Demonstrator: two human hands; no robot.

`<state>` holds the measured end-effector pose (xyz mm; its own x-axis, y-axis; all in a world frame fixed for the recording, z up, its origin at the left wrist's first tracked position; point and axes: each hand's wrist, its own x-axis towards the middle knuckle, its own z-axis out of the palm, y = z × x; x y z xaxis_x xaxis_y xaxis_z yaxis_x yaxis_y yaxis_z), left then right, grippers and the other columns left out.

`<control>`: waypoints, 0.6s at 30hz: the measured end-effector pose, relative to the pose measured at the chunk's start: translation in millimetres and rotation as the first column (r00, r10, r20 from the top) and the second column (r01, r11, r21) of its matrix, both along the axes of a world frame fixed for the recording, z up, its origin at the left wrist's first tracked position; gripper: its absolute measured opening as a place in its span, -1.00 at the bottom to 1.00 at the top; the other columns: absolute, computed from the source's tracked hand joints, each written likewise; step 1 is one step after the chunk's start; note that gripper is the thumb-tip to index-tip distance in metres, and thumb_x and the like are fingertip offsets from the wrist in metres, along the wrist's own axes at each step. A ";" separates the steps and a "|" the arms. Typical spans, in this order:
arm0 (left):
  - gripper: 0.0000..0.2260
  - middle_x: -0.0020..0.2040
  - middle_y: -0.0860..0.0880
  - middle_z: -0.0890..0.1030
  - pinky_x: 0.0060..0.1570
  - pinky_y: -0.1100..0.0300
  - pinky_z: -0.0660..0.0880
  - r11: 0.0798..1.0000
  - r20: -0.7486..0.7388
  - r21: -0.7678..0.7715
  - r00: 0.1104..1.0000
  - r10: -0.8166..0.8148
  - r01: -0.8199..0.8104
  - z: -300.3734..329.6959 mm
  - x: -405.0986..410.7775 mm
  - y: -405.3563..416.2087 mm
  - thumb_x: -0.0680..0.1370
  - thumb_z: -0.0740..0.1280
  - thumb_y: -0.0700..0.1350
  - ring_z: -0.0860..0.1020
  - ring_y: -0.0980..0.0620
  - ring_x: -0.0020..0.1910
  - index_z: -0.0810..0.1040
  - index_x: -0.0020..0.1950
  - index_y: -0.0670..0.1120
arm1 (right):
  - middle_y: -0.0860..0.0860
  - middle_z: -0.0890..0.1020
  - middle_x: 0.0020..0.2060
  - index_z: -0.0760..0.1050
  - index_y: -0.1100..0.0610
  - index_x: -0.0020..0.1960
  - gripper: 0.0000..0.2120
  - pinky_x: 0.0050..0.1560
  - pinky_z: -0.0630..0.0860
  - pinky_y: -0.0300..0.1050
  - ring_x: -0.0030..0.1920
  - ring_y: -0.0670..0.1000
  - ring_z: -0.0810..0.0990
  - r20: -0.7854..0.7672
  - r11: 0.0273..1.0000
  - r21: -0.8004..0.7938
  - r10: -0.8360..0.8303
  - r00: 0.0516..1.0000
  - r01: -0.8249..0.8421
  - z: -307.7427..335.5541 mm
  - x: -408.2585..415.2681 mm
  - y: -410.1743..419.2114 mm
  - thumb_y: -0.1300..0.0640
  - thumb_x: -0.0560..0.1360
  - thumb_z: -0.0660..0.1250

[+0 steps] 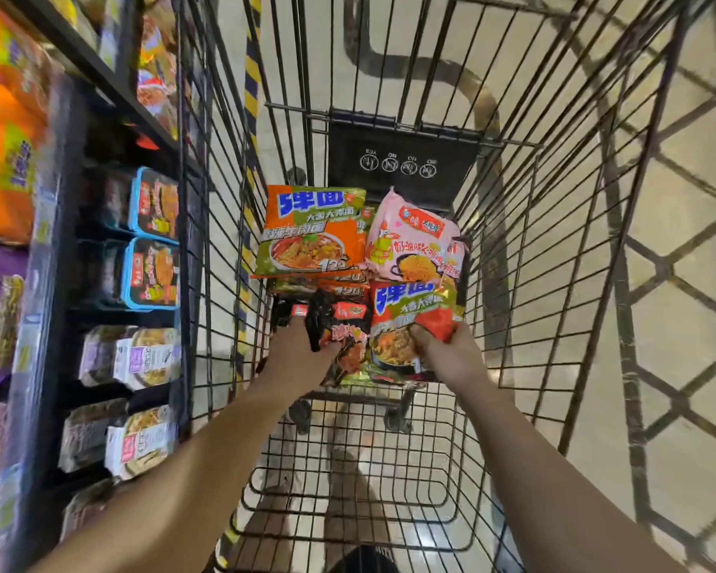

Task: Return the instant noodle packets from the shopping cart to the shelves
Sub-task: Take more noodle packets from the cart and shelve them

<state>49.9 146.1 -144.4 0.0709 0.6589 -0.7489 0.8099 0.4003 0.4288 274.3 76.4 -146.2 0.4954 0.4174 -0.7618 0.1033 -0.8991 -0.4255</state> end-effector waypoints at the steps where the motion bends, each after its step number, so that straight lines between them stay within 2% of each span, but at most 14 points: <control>1: -0.65 0.02 0.00 0.57 -0.07 0.13 0.49 1.000 0.023 -0.012 1.000 -0.004 0.005 2.8 1.6 -1.3 0.59 0.44 0.01 0.56 -0.01 0.02 0.42 0.24 -0.11 | 0.08 0.64 0.09 0.46 0.11 0.26 -0.56 0.12 0.59 0.03 0.04 0.14 0.63 0.002 1.000 -0.002 0.010 1.000 -0.010 0.4 -1.4 -0.2 -0.08 0.52 0.48; 3: -0.57 0.11 -0.02 0.54 -0.11 0.21 0.44 0.998 0.079 -0.062 0.997 0.006 -0.001 5.0 2.0 -4.0 0.61 0.42 -0.04 0.51 0.00 0.04 0.34 0.39 -0.10 | 0.16 0.66 0.07 0.49 0.16 0.26 -0.59 -0.28 0.63 -0.06 -0.09 0.18 0.68 -0.036 1.000 0.005 -0.007 0.999 0.008 5.0 -2.0 -1.1 -0.02 0.53 0.47; 4: -0.53 0.14 -0.03 0.56 -0.16 0.23 0.44 0.997 0.092 -0.076 0.996 0.019 -0.012 6.0 0.7 -4.8 0.61 0.43 -0.02 0.52 -0.01 0.04 0.31 0.42 -0.09 | 0.18 0.65 0.07 0.49 0.17 0.27 -0.61 -0.41 0.59 -0.12 -0.15 0.17 0.69 -0.058 1.000 0.008 -0.021 0.998 0.022 9.0 -1.6 -2.2 0.02 0.54 0.47; 6: -0.49 0.17 -0.03 0.58 -0.12 0.15 0.49 0.997 0.095 -0.076 0.995 0.010 -0.003 13.5 -3.8 -5.5 0.59 0.44 0.04 0.55 -0.04 0.07 0.31 0.42 -0.06 | 0.16 0.64 0.07 0.47 0.12 0.28 -0.65 -0.47 0.58 -0.16 -0.19 0.12 0.70 -0.052 0.998 0.057 -0.018 0.998 0.021 23.4 -0.7 -5.3 0.07 0.55 0.46; 8: -0.42 0.19 -0.04 0.61 0.07 0.02 0.56 0.998 0.118 -0.062 0.993 0.006 0.001 25.4 -10.1 -5.2 0.52 0.48 0.14 0.58 -0.06 0.13 0.34 0.40 -0.06 | 0.09 0.65 0.06 0.48 0.00 0.21 -0.72 -0.28 0.68 -0.04 -0.12 0.11 0.70 -0.021 0.990 0.140 -0.010 1.000 0.012 38.9 1.3 -10.9 0.05 0.55 0.46; 10: -0.18 0.26 -0.05 0.62 0.21 -0.09 0.57 0.999 0.181 -0.029 0.983 0.027 -0.022 34.3 -17.7 -6.0 0.33 0.49 0.38 0.60 -0.07 0.21 0.34 0.43 -0.02 | 0.03 0.67 0.04 0.47 -0.08 0.14 -0.74 0.02 0.67 0.13 -0.02 0.11 0.69 0.016 0.980 0.200 -0.011 1.000 0.008 58.3 5.2 -16.7 0.00 0.53 0.47; 11: -0.07 0.28 -0.04 0.62 0.25 -0.12 0.56 0.999 0.215 -0.011 0.976 0.040 -0.038 35.0 -22.1 -5.4 0.24 0.46 0.48 0.60 -0.07 0.24 0.33 0.45 0.02 | 0.03 0.68 0.05 0.48 -0.06 0.17 -0.71 0.06 0.66 0.13 0.00 0.09 0.68 0.023 0.974 0.225 -0.020 1.000 0.015 69.9 6.9 -17.9 -0.02 0.52 0.48; 12: -0.05 0.27 -0.02 0.64 0.25 -0.12 0.56 0.999 0.241 0.009 0.969 0.043 -0.047 40.6 -25.1 -4.3 0.19 0.43 0.52 0.61 -0.07 0.23 0.35 0.44 0.04 | 0.04 0.68 0.07 0.49 -0.02 0.23 -0.66 0.00 0.67 0.09 -0.01 0.07 0.68 0.020 0.970 0.239 -0.038 0.999 0.032 81.5 8.4 -19.1 -0.03 0.51 0.49; 14: -0.17 0.22 0.02 0.66 0.21 -0.07 0.59 0.997 0.260 0.078 0.966 -0.006 -0.014 85.7 -22.0 2.2 0.29 0.43 0.45 0.63 -0.03 0.19 0.39 0.43 0.04 | 0.02 0.69 0.08 0.49 -0.04 0.28 -0.51 -0.08 0.68 0.07 -0.04 0.05 0.70 0.017 0.958 0.283 -0.061 0.998 0.054 111.7 9.6 -18.6 -0.17 0.42 0.51; 16: -0.37 0.19 0.05 0.66 0.15 0.04 0.57 0.990 0.294 0.137 0.956 -0.022 -0.020 129.6 -17.5 7.9 0.45 0.48 0.27 0.63 0.00 0.16 0.41 0.42 0.03 | -0.03 0.69 0.06 0.48 -0.17 0.21 -0.42 0.07 0.66 0.20 0.01 0.08 0.71 0.062 0.944 0.327 -0.058 0.996 0.034 139.3 12.5 -16.4 -0.34 0.26 0.48; 18: -0.59 0.09 0.07 0.68 0.00 0.10 0.56 0.983 0.349 0.173 0.937 -0.005 -0.060 165.0 -16.9 13.4 0.52 0.51 0.08 0.64 -0.01 0.09 0.48 0.30 0.04 | -0.05 0.69 0.03 0.47 -0.18 0.18 -0.47 0.14 0.64 0.22 0.02 0.08 0.70 0.079 0.926 0.376 -0.064 0.995 0.030 171.7 13.3 -16.0 -0.32 0.30 0.51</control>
